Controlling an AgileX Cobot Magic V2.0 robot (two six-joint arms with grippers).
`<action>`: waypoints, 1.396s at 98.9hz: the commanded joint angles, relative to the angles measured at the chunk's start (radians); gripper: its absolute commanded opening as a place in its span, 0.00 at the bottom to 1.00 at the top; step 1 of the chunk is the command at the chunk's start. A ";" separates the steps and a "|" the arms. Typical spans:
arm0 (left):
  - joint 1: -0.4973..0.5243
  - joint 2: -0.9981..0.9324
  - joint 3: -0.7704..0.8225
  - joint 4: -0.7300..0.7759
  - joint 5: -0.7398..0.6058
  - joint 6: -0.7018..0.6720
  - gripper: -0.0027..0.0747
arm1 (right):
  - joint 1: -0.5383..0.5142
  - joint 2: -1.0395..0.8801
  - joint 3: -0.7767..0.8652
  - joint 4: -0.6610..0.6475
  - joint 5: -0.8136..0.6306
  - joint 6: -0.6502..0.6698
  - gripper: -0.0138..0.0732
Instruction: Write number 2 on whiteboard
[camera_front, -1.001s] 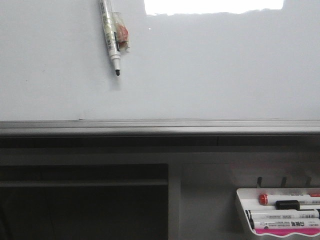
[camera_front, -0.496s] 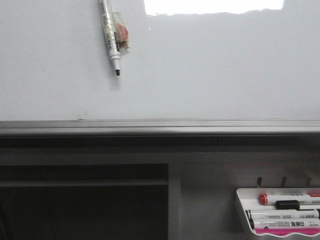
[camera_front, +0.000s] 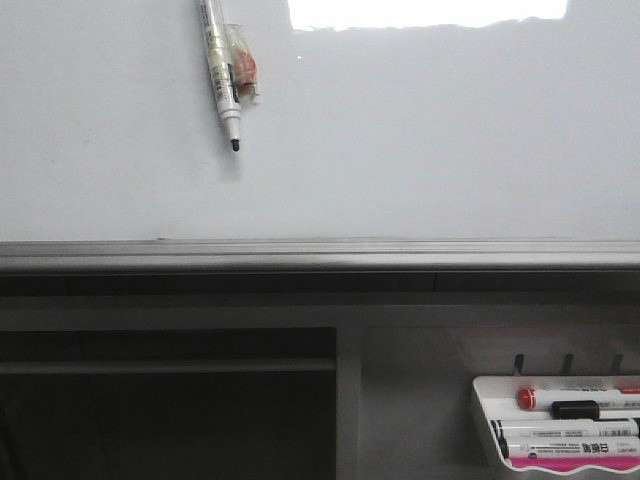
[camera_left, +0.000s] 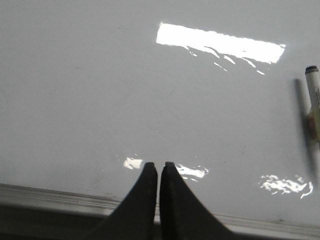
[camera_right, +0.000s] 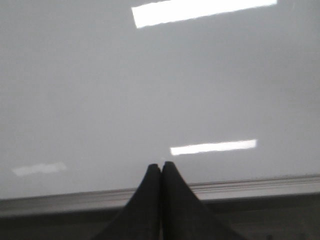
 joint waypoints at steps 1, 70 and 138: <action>0.003 -0.027 0.012 -0.142 -0.088 -0.009 0.01 | 0.001 -0.013 0.026 0.147 -0.101 -0.010 0.08; -0.004 0.348 -0.481 -0.092 0.388 0.121 0.01 | 0.001 0.370 -0.431 0.171 0.433 -0.092 0.10; -0.508 0.849 -0.540 -0.460 -0.106 0.312 0.53 | 0.001 0.432 -0.491 0.236 0.449 -0.112 0.64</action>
